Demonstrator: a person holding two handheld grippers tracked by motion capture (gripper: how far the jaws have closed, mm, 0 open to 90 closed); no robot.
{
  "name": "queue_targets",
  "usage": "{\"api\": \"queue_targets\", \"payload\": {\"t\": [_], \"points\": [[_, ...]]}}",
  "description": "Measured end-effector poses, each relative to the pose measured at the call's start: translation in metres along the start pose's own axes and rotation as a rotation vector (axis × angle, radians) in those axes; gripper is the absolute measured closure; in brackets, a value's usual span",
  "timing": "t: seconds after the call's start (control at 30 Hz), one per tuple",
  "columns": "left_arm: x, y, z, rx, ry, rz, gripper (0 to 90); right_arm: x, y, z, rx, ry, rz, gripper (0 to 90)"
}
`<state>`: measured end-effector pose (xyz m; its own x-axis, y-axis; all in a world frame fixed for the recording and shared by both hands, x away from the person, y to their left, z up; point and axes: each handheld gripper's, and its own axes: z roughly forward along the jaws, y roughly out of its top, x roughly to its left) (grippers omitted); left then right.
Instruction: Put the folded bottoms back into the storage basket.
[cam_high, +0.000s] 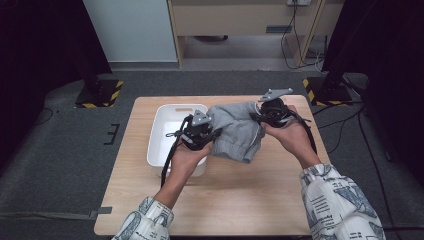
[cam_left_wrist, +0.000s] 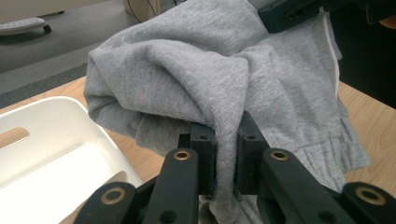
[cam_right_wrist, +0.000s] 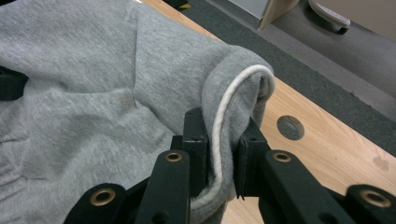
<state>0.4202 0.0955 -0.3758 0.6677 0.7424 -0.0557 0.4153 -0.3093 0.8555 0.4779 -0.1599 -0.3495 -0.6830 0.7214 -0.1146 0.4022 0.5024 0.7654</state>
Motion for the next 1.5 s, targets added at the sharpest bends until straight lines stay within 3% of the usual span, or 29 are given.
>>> {"api": "queue_targets", "payload": {"t": [0.7,1.2,1.5], "points": [[0.016,-0.003,-0.009,-0.011,0.013,-0.024,81.0,0.008,0.016,0.013,0.0,0.006,-0.02,78.0],[0.029,-0.002,-0.027,-0.026,0.033,-0.028,81.0,0.021,0.039,0.016,-0.007,0.01,-0.055,78.1],[0.044,-0.007,-0.041,-0.035,0.042,-0.04,81.0,0.032,0.05,0.025,-0.013,0.018,-0.061,78.1]]}}
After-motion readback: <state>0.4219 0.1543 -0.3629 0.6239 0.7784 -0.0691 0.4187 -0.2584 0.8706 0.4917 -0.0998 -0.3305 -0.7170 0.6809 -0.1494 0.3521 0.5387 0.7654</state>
